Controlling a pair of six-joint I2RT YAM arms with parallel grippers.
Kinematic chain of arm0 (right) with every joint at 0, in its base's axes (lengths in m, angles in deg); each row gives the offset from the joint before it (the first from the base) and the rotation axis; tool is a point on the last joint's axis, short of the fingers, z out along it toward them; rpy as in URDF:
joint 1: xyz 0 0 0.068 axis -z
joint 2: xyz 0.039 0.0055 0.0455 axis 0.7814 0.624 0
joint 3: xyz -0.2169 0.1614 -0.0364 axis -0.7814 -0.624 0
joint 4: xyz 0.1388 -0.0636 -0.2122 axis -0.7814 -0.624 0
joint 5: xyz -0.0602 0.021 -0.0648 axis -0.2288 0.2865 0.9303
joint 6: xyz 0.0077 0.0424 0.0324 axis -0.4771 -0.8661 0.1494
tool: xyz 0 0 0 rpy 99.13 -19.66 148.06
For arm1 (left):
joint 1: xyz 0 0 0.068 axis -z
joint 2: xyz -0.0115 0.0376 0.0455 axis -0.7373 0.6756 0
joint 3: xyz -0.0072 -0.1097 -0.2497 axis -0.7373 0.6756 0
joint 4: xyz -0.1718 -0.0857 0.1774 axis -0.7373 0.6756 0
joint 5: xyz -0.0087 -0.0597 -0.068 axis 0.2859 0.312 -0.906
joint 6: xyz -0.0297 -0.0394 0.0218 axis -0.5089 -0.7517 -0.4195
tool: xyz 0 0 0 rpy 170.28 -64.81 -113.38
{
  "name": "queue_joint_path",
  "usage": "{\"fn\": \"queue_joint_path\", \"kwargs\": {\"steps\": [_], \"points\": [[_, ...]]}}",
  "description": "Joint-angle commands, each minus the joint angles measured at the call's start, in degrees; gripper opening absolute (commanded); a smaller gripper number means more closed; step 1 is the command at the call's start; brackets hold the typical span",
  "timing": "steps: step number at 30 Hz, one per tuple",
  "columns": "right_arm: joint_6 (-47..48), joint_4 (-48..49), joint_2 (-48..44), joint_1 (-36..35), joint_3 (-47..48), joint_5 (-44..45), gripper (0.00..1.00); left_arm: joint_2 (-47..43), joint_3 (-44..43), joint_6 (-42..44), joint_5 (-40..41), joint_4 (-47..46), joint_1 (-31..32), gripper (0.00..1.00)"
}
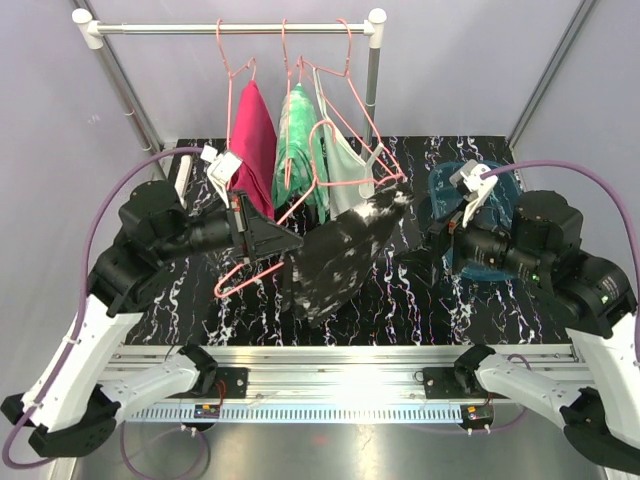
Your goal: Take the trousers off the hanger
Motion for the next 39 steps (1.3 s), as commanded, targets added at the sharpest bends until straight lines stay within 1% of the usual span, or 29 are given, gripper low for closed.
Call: {"fn": "queue_joint_path", "kwargs": {"steps": [1,2,4,6,8,10,12,13,14,15,16,18,19,20,21,22,24,25,27,32,34,36,39], "points": [[0.7,-2.4,2.3,-3.3,3.6,5.8,0.98,-2.4,-4.1,-1.9,16.7,-16.8,5.4,0.00],[0.7,-2.4,2.5,-3.8,4.3,9.6,0.99,-2.9,-3.2,-2.1,21.8,-18.3,6.1,0.00],[-0.1,-2.2,2.7,-4.7,4.8,14.1,0.99,-3.7,-2.3,-2.8,25.8,-20.2,8.1,0.00],[-0.9,-2.2,3.0,-5.0,5.2,14.8,0.99,-3.7,-1.7,-2.9,29.5,-22.0,9.5,0.00],[-2.6,-1.1,3.0,-6.7,5.0,13.9,0.99,-3.6,-1.8,-2.3,31.9,-22.4,11.3,0.00],[-4.1,1.0,3.2,-8.9,4.2,15.4,0.99,-3.7,-1.7,-2.2,33.0,-23.1,12.2,0.00],[-4.3,1.6,4.5,-15.0,3.0,22.0,0.99,-3.3,-2.3,-2.4,34.6,-22.4,12.8,0.00],[-4.2,2.9,6.3,-18.8,2.4,30.9,0.99,-2.6,-3.0,-2.5,35.1,-21.7,13.3,0.00],[-3.5,2.9,7.7,-26.5,2.9,36.2,0.99,-2.2,-4.0,-2.4,35.8,-20.4,13.5,0.00],[-2.8,3.0,8.9,-31.5,3.5,41.6,1.00,-2.1,-4.1,-2.3,36.1,-20.2,13.9,0.00],[-2.2,4.4,10.2,-34.9,4.2,48.8,0.99,-2.1,-4.1,-2.2,36.8,-20.1,14.0,0.00],[-1.5,6.1,11.2,-40.2,6.2,52.5,1.00,-2.0,-4.4,-2.3,38.9,-18.3,14.3,0.00],[-1.5,7.6,12.4,-41.2,6.8,54.1,0.99,-2.1,-4.4,-2.7,40.6,-17.8,14.3,0.00],[-1.1,9.2,13.2,-42.6,6.2,58.7,1.00,-2.2,-4.2,-2.9,41.9,-17.4,14.4,0.00],[-0.2,10.9,13.9,-45.5,5.3,60.6,0.99,-2.4,-3.8,-3.4,42.8,-17.3,14.8,0.00],[0.8,15.5,15.7,-47.1,4.2,64.7,0.99,-2.6,-3.4,-3.6,44.0,-17.2,15.0,0.00],[2.7,20.6,17.4,-49.9,0.7,68.1,0.99,-3.8,-1.8,-4.5,47.7,-17.4,15.7,0.00],[3.1,25.8,18.7,-51.9,-0.3,69.6,0.99,-4.1,-1.5,-4.7,48.5,-17.8,15.8,0.00],[3.9,32.4,20.0,-52.9,-2.7,70.1,0.99,-4.2,-1.5,-5.3,49.4,-18.2,15.9,0.00],[3.7,40.9,23.1,-53.0,-4.9,69.7,0.99,-2.2,-2.4,-7.4,47.6,-20.1,16.8,0.00],[6.7,43.7,24.2,-53.0,-5.9,70.4,1.00,-2.0,-2.1,-8.2,48.0,-20.9,17.2,0.00],[7.4,46.7,24.7,-53.0,-6.5,71.5,0.99,-2.5,-1.6,-8.9,48.7,-21.5,17.9,0.00],[10.7,50.8,25.0,-52.4,-8.4,73.9,0.99,-3.0,-0.8,-9.6,49.1,-22.9,18.7,0.00]]}}
